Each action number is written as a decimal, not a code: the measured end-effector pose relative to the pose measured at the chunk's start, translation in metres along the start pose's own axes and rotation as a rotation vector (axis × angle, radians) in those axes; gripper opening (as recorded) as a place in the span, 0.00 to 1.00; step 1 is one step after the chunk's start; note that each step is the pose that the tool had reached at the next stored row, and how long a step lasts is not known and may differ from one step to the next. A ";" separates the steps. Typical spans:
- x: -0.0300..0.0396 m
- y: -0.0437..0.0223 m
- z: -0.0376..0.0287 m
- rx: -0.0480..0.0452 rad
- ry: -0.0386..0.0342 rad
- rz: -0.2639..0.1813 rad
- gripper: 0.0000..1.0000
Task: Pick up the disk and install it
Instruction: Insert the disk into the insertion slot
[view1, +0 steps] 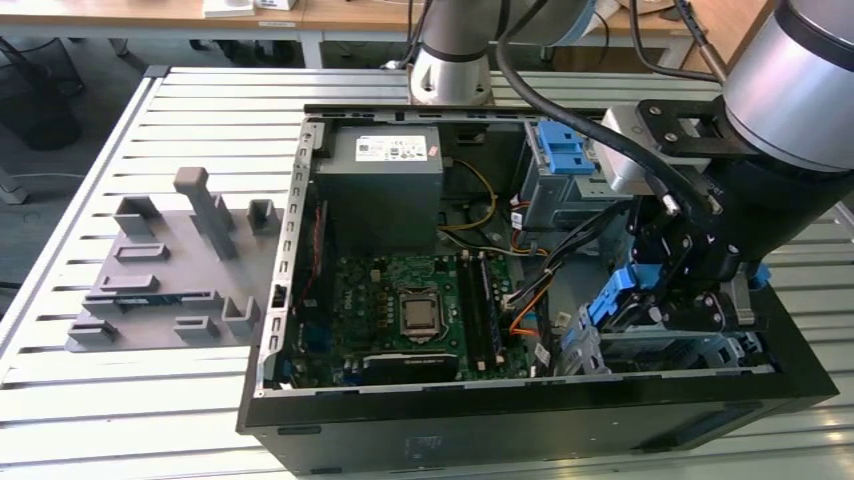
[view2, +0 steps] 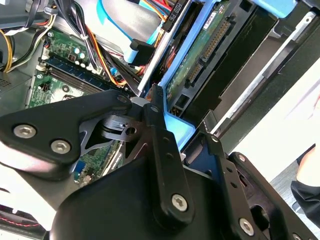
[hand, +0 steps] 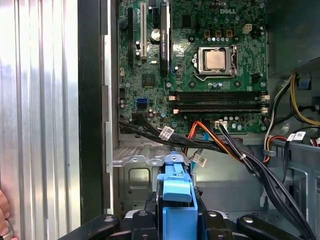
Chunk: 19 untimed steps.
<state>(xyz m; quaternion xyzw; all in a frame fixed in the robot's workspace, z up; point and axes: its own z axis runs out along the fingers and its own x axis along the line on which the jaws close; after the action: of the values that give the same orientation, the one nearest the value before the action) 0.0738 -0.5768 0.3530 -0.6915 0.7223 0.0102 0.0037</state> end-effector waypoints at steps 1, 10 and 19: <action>0.0000 0.0000 0.0001 0.0001 0.0001 0.000 0.36; 0.0000 0.0000 0.0001 0.0000 -0.0001 0.000 0.44; -0.0002 0.0000 -0.0065 0.0000 0.0000 0.000 0.44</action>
<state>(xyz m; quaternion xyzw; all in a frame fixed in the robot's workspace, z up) 0.0738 -0.5767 0.3595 -0.6915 0.7223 0.0102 0.0037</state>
